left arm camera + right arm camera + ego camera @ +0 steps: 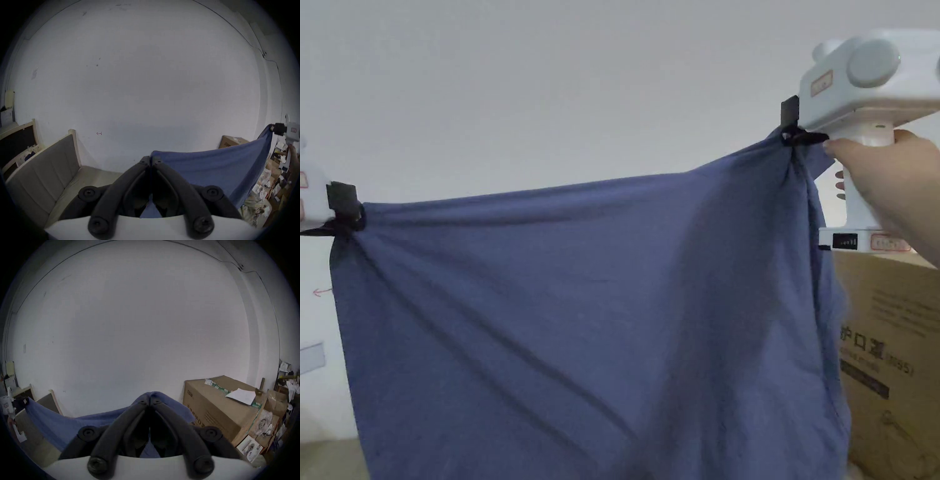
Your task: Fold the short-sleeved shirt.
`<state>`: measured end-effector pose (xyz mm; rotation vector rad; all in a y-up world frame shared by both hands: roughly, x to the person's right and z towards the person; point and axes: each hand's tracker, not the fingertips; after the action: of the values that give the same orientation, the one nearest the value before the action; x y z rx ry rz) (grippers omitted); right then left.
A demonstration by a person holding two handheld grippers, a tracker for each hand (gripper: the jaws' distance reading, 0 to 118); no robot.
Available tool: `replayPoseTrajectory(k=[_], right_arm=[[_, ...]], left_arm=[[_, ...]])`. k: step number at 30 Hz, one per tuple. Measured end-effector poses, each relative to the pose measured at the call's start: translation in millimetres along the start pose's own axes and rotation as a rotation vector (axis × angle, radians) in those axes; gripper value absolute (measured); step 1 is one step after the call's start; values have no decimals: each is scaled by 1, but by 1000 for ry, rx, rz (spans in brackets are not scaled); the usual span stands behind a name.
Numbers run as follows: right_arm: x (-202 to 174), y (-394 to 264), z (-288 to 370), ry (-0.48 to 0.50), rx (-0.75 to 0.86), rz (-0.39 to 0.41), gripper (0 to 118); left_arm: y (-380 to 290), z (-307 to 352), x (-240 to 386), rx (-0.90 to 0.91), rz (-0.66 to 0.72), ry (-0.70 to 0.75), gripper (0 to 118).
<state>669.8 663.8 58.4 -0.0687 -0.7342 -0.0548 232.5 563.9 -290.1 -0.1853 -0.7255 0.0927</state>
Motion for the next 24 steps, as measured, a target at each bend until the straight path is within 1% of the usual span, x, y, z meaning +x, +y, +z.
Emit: replayPoseTrajectory(k=[3, 5, 7, 8, 11, 12, 14, 16, 18, 20, 21, 22, 24], right_arm=[[4, -42, -13, 6, -14, 4, 0], [8, -96, -21, 2, -87, 11, 0], [14, -166, -22, -5, -180, 15, 0], [17, -200, -23, 4, -239, 15, 0], [28, -328, -5, 42, -495, -1, 0], [33, -373, 8, 50, -596, -19, 0], [39, -449, 42, 49, -761, -6, 0], [52, -511, 87, 79, -898, 10, 0], [70, -555, 128, 96, -1022, 31, 0], [87, -577, 172, 88, -1087, 30, 0], [97, -584, 192, 124, -1104, 15, 0], [101, -585, 218, 155, -1105, 32, 0], [110, -582, 252, 172, -1085, 39, 0]], left_arm=[[-33, -16, 2, -31, -30, 9, 0], [-76, -23, 0, -104, -9, -1, 0], [-134, -24, -5, -191, 24, -9, 0], [-166, -23, -7, -240, 39, -14, 0], [-283, -5, -17, -479, 85, -26, 0], [-323, 7, -19, -570, 69, -13, 0], [-389, 40, -24, -691, 20, -11, 0], [-441, 80, -34, -810, 16, -31, 0], [-471, 122, -47, -883, 27, -31, 0], [-488, 161, -61, -938, 40, -32, 0], [-495, 172, -80, -958, 59, -40, 0], [-495, 191, -86, -950, 86, -58, 0], [-489, 220, -91, -945, 95, -62, 0]])
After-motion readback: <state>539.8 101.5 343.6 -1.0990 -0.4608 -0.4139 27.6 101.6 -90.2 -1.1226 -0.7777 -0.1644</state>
